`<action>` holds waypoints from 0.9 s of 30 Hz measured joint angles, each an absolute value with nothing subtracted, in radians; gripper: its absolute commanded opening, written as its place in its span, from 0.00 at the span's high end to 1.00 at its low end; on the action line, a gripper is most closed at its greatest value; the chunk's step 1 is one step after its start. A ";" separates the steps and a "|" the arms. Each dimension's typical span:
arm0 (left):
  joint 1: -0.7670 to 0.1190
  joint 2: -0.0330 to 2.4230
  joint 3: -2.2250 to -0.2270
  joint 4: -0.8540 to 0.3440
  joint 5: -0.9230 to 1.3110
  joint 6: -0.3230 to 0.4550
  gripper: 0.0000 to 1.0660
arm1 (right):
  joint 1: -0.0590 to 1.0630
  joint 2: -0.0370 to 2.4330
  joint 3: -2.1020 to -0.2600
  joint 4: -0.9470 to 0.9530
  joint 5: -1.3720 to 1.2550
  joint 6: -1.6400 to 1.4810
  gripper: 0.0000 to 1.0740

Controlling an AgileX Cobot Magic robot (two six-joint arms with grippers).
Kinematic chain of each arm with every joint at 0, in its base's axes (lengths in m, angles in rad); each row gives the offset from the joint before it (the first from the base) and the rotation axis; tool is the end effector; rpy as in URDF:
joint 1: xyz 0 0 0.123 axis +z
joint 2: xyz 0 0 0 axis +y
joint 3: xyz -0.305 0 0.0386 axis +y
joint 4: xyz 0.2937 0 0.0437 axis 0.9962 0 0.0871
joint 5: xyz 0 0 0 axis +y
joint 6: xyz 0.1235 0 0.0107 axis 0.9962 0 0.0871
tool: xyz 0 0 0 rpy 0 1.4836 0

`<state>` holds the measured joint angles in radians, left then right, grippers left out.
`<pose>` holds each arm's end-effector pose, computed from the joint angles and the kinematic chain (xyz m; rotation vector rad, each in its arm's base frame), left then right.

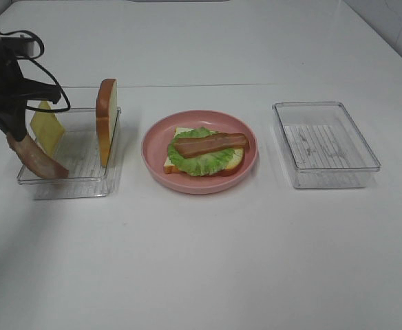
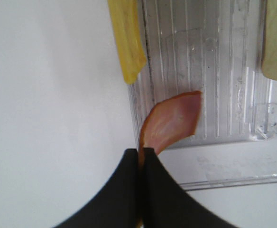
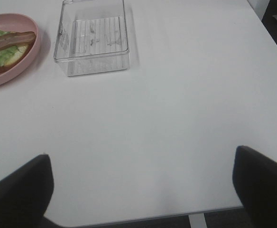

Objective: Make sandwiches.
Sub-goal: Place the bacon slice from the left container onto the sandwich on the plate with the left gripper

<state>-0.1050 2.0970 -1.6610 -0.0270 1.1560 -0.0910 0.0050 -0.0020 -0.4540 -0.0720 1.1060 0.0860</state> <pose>0.4764 -0.0533 0.1593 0.0061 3.0780 -0.0483 0.0441 -0.0078 0.2636 0.0897 2.1296 -0.0340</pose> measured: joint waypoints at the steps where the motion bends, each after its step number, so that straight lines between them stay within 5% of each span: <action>1: -0.105 2.097 -1.661 -0.027 1.156 -0.091 1.00 | 0.005 -0.002 -0.454 -0.072 1.106 0.086 0.08; 14: -0.118 1.962 -1.661 -0.052 1.211 -0.135 1.00 | 0.005 -0.002 -0.454 -0.072 1.106 0.086 0.08; 27: -0.298 1.893 -1.780 -0.187 1.217 -0.135 1.00 | 0.005 -0.002 -0.454 -0.072 1.106 0.086 0.08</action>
